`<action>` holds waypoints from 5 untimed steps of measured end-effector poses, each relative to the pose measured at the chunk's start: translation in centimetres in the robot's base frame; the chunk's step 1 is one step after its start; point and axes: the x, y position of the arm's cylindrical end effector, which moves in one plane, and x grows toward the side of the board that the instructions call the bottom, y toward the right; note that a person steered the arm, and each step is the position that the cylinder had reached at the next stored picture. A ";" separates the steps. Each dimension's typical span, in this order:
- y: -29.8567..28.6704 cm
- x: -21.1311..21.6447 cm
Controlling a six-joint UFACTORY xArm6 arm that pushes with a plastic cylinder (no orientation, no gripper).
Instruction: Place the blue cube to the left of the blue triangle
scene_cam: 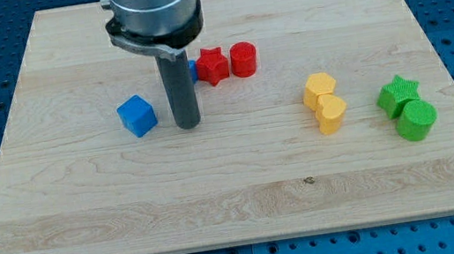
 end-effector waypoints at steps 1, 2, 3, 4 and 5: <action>-2.1 2.7; -6.5 2.8; -7.2 -1.0; -7.0 -2.3; -7.6 -2.4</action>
